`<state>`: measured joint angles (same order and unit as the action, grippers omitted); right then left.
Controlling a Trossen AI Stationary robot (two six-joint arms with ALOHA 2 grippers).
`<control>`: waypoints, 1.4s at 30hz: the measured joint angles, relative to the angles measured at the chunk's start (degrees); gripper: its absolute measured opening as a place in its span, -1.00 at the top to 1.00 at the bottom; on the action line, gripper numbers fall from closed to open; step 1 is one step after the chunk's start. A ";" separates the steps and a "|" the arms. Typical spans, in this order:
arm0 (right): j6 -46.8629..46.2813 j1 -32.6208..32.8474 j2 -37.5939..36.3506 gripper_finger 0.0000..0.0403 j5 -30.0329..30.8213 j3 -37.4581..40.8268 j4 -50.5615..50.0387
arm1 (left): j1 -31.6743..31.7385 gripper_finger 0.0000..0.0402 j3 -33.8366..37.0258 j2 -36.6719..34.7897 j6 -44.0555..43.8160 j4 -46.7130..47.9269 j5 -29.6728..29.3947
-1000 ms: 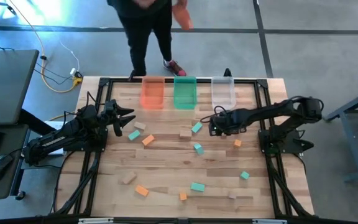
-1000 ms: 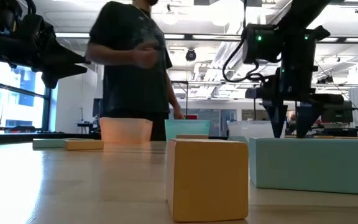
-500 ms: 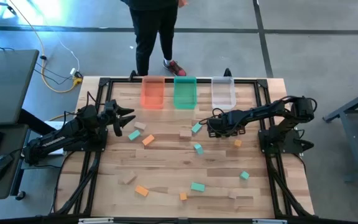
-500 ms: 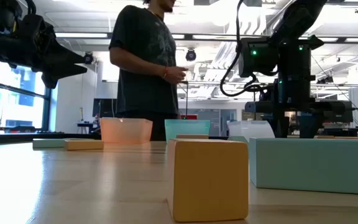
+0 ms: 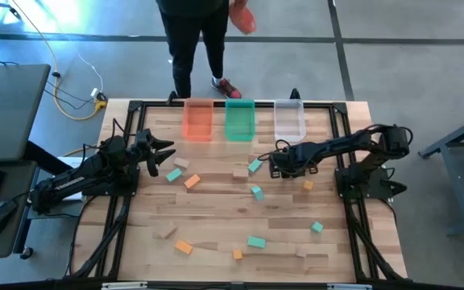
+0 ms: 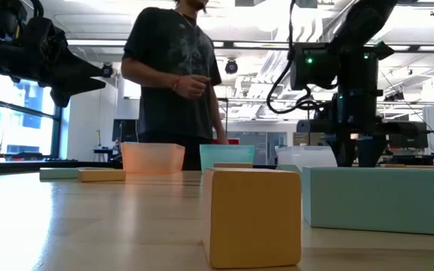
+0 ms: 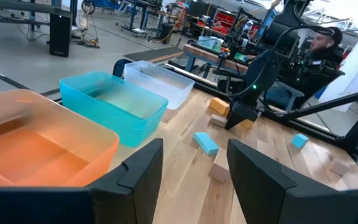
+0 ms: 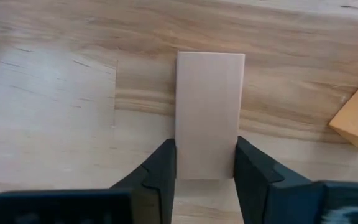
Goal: Sort & place blocks by color
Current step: Put the brown block into the transparent bin
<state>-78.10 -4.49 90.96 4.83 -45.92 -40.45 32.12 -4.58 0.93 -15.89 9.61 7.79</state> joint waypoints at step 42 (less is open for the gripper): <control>41.20 -22.01 -22.86 0.49 15.06 -0.25 34.64 | 0.00 0.16 0.00 -0.01 -12.20 0.07 -0.70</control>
<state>-36.89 -26.50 68.10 19.89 -46.16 -5.81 32.12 -4.58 0.91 -28.09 9.68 7.09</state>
